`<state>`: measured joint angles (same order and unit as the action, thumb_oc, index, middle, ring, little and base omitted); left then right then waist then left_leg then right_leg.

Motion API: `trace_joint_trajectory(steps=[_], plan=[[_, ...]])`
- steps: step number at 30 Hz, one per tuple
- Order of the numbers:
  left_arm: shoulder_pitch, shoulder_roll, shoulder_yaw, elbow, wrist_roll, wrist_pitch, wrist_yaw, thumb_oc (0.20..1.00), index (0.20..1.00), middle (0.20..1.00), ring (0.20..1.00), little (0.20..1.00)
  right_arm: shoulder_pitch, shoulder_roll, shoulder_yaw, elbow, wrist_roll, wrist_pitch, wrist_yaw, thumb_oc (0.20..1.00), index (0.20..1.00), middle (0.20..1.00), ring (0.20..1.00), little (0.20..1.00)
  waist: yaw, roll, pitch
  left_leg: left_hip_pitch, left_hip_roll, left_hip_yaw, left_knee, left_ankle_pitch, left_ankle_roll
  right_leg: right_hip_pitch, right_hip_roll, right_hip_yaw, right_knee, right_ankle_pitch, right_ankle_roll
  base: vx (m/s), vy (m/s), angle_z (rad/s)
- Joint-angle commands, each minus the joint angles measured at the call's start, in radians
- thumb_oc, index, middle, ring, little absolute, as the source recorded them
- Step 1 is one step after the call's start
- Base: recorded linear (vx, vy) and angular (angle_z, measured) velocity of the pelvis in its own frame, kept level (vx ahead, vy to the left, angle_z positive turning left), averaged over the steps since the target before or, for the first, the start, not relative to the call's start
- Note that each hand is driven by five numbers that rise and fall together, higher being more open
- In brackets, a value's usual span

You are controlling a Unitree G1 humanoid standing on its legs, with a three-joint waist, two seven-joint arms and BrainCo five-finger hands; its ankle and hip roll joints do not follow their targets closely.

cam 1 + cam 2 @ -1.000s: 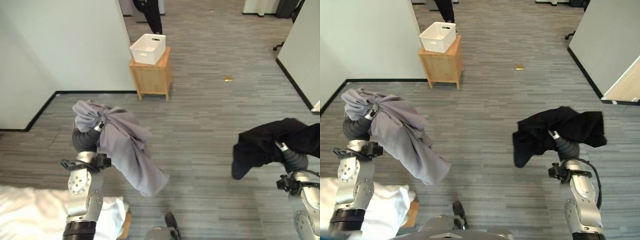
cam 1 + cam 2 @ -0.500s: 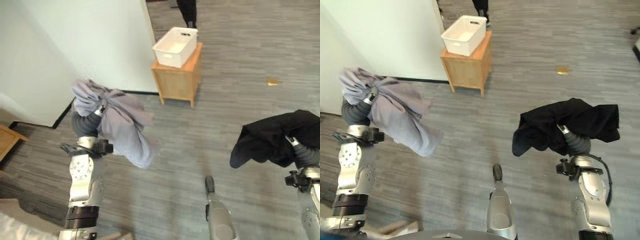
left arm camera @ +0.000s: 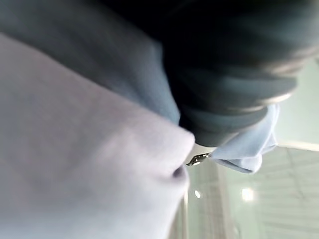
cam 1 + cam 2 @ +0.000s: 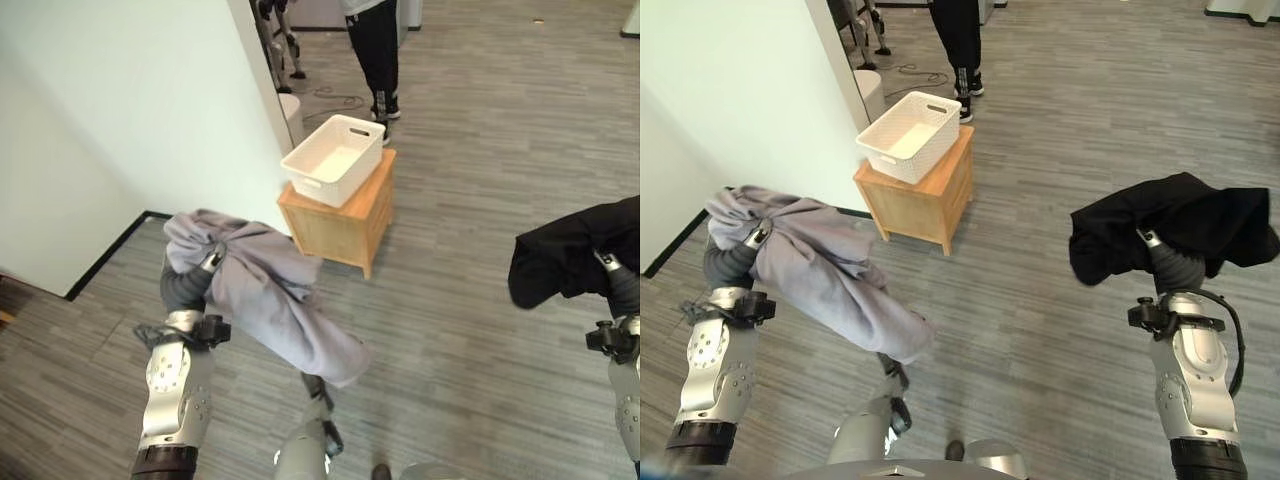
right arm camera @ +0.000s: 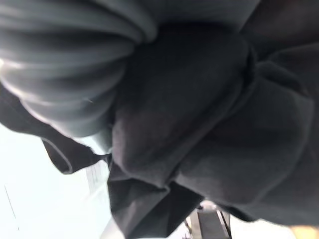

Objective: Pick up bed clothes into laundry basket.

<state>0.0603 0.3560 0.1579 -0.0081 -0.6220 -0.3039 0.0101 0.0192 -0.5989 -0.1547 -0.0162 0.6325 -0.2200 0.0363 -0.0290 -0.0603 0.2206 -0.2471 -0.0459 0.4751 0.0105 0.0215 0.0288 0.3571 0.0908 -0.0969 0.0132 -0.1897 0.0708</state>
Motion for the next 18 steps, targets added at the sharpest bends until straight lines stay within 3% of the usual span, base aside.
trace_joint_trajectory(steps=[1,2,3,4,5,7,8,9,11,12,13,15,18], plan=[[-0.131,0.072,0.088,-0.101,0.022,-0.067,0.009,0.2,0.2,0.2,0.2,0.2,-0.055,-0.027,-0.085,-0.116,-0.022,-0.037,0.044,0.2,0.2,0.2,0.2,0.2,0.024,0.04,-0.017,0.221,0.163,-0.014,-0.033,0.133,-0.117,-0.095,-0.236,0.005,0.278,0.07,0.052,0.8,0.098,-0.35],[-0.151,0.072,0.07,-0.102,0.035,-0.053,0.03,0.2,0.2,0.2,0.2,0.2,-0.048,-0.011,-0.074,-0.12,-0.046,-0.037,0.04,0.2,0.2,0.2,0.2,0.2,0.032,0.04,-0.007,0.284,0.106,-0.005,-0.033,0.08,-0.058,-0.214,-0.296,0.014,0.58,0.311,0.138,0.5,0.094,-0.33],[-0.151,0.072,0.07,-0.102,0.035,-0.053,0.03,0.2,0.2,0.2,0.2,0.2,-0.048,-0.011,-0.074,-0.121,-0.046,-0.037,0.04,0.2,0.2,0.2,0.2,0.2,0.034,0.039,-0.008,0.283,0.105,-0.003,-0.034,0.08,-0.057,-0.217,-0.298,0.016,0.583,0.31,0.139,0.41,0.106,-0.06],[-0.158,0.081,0.066,-0.109,0.042,-0.056,0.035,0.2,0.2,0.2,0.2,0.2,-0.054,0.001,-0.063,-0.124,-0.044,-0.035,0.051,0.2,0.2,0.2,0.2,0.2,0.024,0.049,0.008,0.317,0.096,-0.01,-0.041,0.065,-0.044,-0.282,-0.293,0.029,0.678,0.358,0.14,0.25,0.025,0.2],[-0.165,0.088,0.058,-0.112,0.037,-0.06,0.034,0.2,0.2,0.2,0.2,0.2,-0.054,0.004,-0.062,-0.124,-0.051,-0.031,0.052,0.2,0.2,0.2,0.2,0.2,0.012,0.065,0.018,0.341,0.103,-0.026,-0.044,0.057,-0.04,-0.341,-0.273,0.037,0.739,0.35,0.13,0.38,0.02,0.26],[-0.175,0.102,0.046,-0.111,0.029,-0.062,0.029,0.2,0.2,0.2,0.2,0.2,-0.062,-0.006,-0.056,-0.113,-0.06,-0.024,0.05,0.2,0.2,0.2,0.2,0.2,-0.009,0.079,0.036,0.393,0.091,-0.057,-0.045,0.017,-0.032,-0.45,-0.277,0.057,0.764,0.28,0.098,0.44,-0.068,0.53],[-0.19,0.105,0.032,-0.115,0.018,-0.061,0.02,0.2,0.2,0.2,0.2,0.2,-0.064,-0.019,-0.065,-0.108,-0.056,-0.022,0.049,0.2,0.2,0.2,0.2,0.2,-0.025,0.082,0.04,0.42,0.081,-0.082,-0.042,-0.005,-0.041,-0.507,-0.289,0.07,0.663,0.232,0.071,0.37,-0.108,1.23],[-0.191,0.105,0.032,-0.114,0.018,-0.061,0.019,0.2,0.2,0.2,0.2,0.2,-0.065,-0.02,-0.065,-0.107,-0.056,-0.023,0.049,0.2,0.2,0.2,0.2,0.2,-0.025,0.087,0.038,0.415,0.088,-0.082,-0.04,-0.003,-0.042,-0.506,-0.283,0.065,0.654,0.239,0.067,0.39,-0.169,1.33],[-0.203,0.101,0.014,-0.113,0.0,-0.057,0.009,0.2,0.2,0.2,0.2,0.2,-0.068,-0.04,-0.075,-0.1,-0.052,-0.022,0.047,0.2,0.2,0.2,0.2,0.2,-0.051,0.079,0.036,0.436,0.073,-0.124,-0.026,-0.037,-0.06,-0.497,-0.264,0.106,0.453,0.201,0.062,0.38,-0.221,0.68],[-0.209,0.095,0.009,-0.107,-0.005,-0.06,0.006,0.2,0.2,0.2,0.2,0.2,-0.062,-0.049,-0.083,-0.096,-0.05,-0.023,0.051,0.2,0.2,0.2,0.2,0.2,-0.073,0.068,0.029,0.45,0.061,-0.159,-0.013,-0.072,-0.071,-0.488,-0.236,0.195,0.262,0.168,0.065,0.59,-0.351,0.97],[-0.224,0.089,-0.002,-0.09,-0.004,-0.063,0.006,0.2,0.2,0.2,0.2,0.2,-0.056,-0.056,-0.092,-0.107,-0.043,-0.029,0.058,0.2,0.2,0.2,0.2,0.2,-0.096,0.061,0.02,0.472,0.061,-0.199,-0.002,-0.107,-0.081,-0.459,-0.213,0.286,0.088,0.197,0.085,0.52,-0.339,1.2],[-0.232,0.083,-0.021,-0.079,0.012,-0.074,-0.002,0.2,0.2,0.2,0.2,0.2,-0.069,-0.066,-0.098,-0.113,-0.055,-0.046,0.051,0.2,0.2,0.2,0.2,0.2,-0.095,0.052,0.012,0.479,0.062,-0.228,0.011,-0.121,-0.091,-0.458,-0.215,0.297,0.046,0.23,0.1,0.3,-0.266,1.4],[-0.228,0.059,-0.028,-0.08,-0.008,-0.061,-0.017,0.2,0.2,0.2,0.2,0.2,-0.066,-0.072,-0.089,-0.139,-0.035,-0.023,0.078,0.2,0.2,0.2,0.2,0.2,-0.089,0.046,0.001,0.473,0.073,-0.25,0.051,-0.126,-0.102,-0.438,-0.219,0.264,0.081,0.234,0.087,0.21,-0.262,1.32]])
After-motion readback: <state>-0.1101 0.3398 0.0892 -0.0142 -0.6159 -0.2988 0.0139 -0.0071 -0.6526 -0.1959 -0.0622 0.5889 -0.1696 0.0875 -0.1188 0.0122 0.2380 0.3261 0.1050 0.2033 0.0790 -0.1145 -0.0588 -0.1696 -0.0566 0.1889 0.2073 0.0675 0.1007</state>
